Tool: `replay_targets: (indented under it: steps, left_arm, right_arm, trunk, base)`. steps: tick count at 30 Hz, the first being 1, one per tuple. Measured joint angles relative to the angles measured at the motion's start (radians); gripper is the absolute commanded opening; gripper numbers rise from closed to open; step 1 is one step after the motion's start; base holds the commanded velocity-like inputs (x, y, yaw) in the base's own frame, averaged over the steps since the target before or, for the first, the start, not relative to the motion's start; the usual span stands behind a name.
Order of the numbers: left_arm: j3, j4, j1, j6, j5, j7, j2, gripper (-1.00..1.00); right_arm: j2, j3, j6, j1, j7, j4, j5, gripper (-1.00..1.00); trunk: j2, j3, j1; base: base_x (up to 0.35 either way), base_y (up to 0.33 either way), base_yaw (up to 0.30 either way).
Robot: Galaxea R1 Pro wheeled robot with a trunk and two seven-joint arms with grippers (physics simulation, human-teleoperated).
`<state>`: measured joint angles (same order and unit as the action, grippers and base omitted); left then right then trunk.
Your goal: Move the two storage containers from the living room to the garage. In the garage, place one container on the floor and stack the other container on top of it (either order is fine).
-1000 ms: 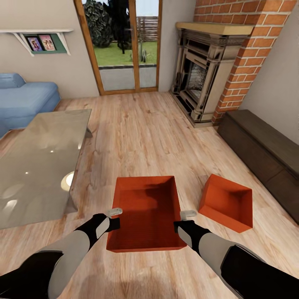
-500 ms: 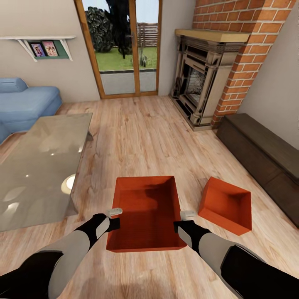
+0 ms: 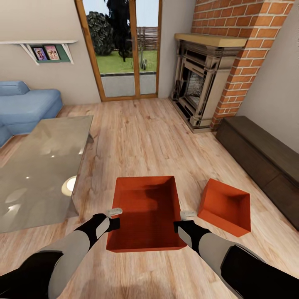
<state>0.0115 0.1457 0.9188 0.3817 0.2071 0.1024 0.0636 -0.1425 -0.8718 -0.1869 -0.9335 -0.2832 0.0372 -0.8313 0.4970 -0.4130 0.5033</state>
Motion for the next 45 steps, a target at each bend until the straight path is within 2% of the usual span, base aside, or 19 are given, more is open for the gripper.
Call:
replay_targets:
  steps: [14, 45]
  left_arm:
    - [0.000, 0.000, 0.000, 0.000, 0.000, 0.000, 0.000, -1.00]
    - [0.000, 0.000, 0.000, 0.000, 0.000, 0.000, 0.000, -1.00]
  right_arm:
    - [0.000, -0.001, 0.000, 0.000, 0.000, 0.000, -0.001, -1.00]
    - [0.000, -0.001, 0.000, 0.000, 0.000, 0.000, -0.001, -1.00]
  trunk:
    - [-0.098, 0.066, -0.054]
    - [-0.099, 0.116, -0.054]
  base:
    - [0.000, 0.000, 0.000]
    - [0.000, 0.000, 0.000]
